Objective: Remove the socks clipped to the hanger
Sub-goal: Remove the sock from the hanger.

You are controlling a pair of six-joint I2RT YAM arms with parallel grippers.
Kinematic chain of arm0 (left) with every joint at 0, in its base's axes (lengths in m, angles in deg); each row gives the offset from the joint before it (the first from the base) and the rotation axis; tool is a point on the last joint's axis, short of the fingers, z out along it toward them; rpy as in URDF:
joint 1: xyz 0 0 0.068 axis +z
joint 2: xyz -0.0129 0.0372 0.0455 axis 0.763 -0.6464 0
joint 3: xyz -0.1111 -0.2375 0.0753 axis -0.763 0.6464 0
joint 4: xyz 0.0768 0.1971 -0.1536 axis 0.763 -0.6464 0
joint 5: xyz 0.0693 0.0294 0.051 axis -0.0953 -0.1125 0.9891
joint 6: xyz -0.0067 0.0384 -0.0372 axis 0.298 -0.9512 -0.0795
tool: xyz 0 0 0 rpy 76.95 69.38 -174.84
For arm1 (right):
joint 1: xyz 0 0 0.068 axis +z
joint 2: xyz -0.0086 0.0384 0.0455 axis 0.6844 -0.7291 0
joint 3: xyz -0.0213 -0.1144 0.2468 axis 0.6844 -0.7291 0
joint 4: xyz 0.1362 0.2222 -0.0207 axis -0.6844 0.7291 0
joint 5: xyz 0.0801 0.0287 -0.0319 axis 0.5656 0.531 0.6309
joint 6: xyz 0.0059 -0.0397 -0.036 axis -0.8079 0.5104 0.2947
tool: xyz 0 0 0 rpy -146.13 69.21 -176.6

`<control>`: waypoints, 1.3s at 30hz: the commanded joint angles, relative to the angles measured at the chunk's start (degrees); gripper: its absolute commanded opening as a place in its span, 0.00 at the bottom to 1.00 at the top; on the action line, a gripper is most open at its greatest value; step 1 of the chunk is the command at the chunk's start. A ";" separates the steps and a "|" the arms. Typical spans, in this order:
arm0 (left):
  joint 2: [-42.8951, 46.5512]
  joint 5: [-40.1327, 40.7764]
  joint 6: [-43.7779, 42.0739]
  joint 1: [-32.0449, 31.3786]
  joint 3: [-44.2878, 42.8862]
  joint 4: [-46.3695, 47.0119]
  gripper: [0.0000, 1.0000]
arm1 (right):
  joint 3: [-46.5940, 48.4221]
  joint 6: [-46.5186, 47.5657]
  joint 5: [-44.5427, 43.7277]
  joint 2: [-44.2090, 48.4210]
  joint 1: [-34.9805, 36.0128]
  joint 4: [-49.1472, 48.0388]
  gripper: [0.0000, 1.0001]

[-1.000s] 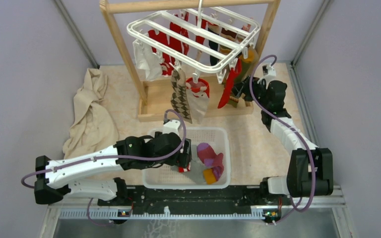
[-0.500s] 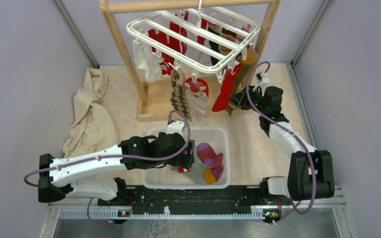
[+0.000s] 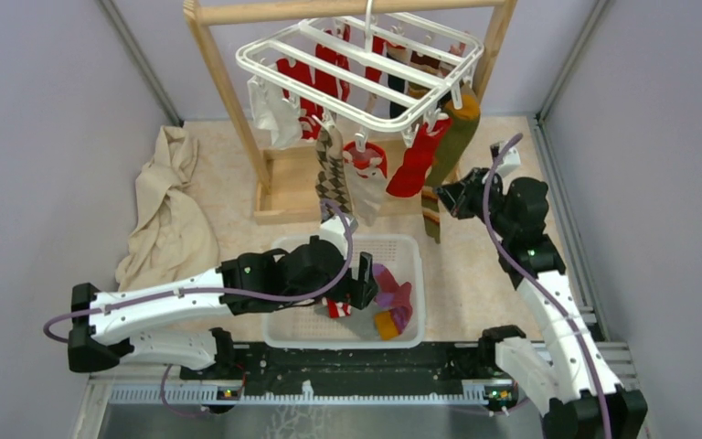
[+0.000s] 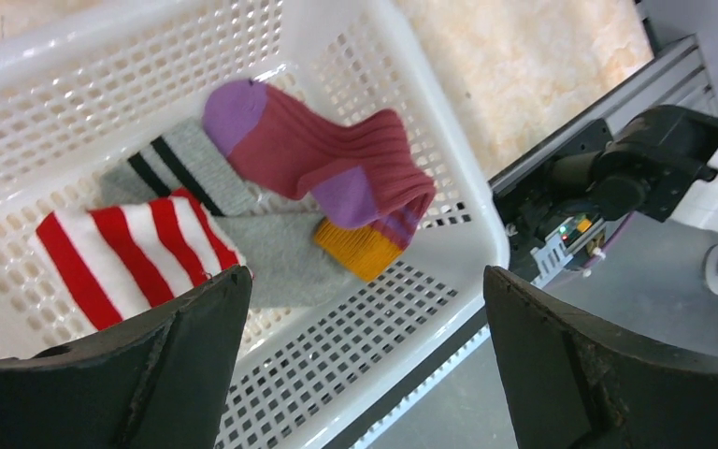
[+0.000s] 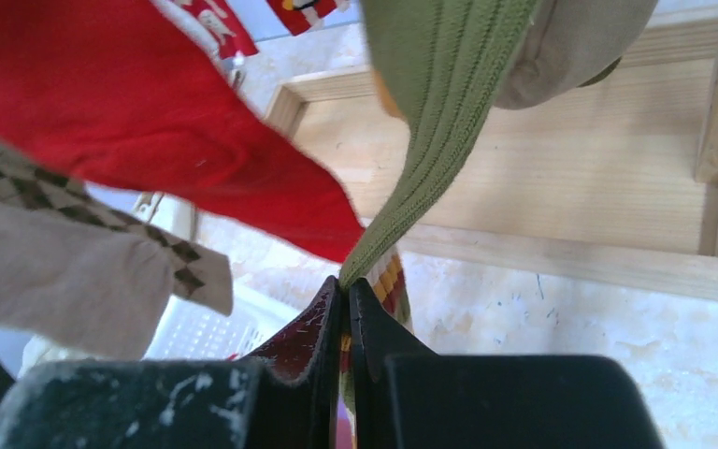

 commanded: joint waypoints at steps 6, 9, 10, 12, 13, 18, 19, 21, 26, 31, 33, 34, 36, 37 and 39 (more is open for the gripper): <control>-2.85 0.44 -4.32 -0.37 -5.55 6.78 0.99 | 5.27 -1.18 -1.20 8.47 5.05 10.27 0.00; -3.35 0.29 -4.91 -0.37 -5.94 8.79 0.99 | 6.12 -1.97 -0.56 9.54 6.24 11.49 0.00; -3.45 0.18 -5.03 -0.37 -5.92 9.51 0.99 | 6.41 -2.10 -0.30 9.74 6.66 11.92 0.00; -3.33 0.28 -5.15 -0.37 -5.63 11.04 0.99 | 6.82 -2.56 0.16 9.97 7.95 12.56 0.00; -3.11 0.48 -5.17 -0.37 -5.34 12.07 0.99 | 7.00 -2.75 0.49 10.06 8.72 12.79 0.00; -2.68 2.16 -6.14 -0.37 -4.76 14.47 0.99 | 8.53 -3.16 0.24 10.27 14.26 13.62 0.00; -2.69 2.46 -6.47 -0.37 -4.75 14.83 0.99 | 8.99 -3.09 -0.26 10.21 15.54 13.84 0.00; -2.71 3.04 -7.04 -0.37 -4.48 15.68 0.99 | 10.02 -2.81 -1.35 9.86 17.91 14.43 0.00; -2.56 4.06 -8.30 -0.37 -3.51 17.99 0.99 | 11.87 -2.03 -3.70 8.02 23.38 15.12 0.00; -2.93 6.48 -9.33 -0.37 -3.58 17.39 0.99 | 13.59 -1.15 -7.82 5.18 30.84 15.25 0.00; -2.98 7.62 -9.54 -0.37 -3.80 16.54 0.99 | 14.41 -0.68 -9.88 3.91 33.91 15.22 0.00; -3.03 8.25 -9.62 -0.37 -3.81 16.15 0.99 | 15.12 -0.51 -11.11 3.27 35.33 15.36 0.00; -2.83 9.47 -9.60 -0.37 -3.79 15.25 0.99 | 16.01 0.00 -13.46 1.99 38.50 15.50 0.00; -2.74 9.99 -9.50 -0.37 -3.78 14.77 0.99 | 16.49 0.18 -14.57 1.35 39.80 15.57 0.00; -2.56 10.98 -9.21 -0.37 -3.67 13.74 0.99 | 17.17 0.30 -16.20 0.28 42.04 15.36 0.00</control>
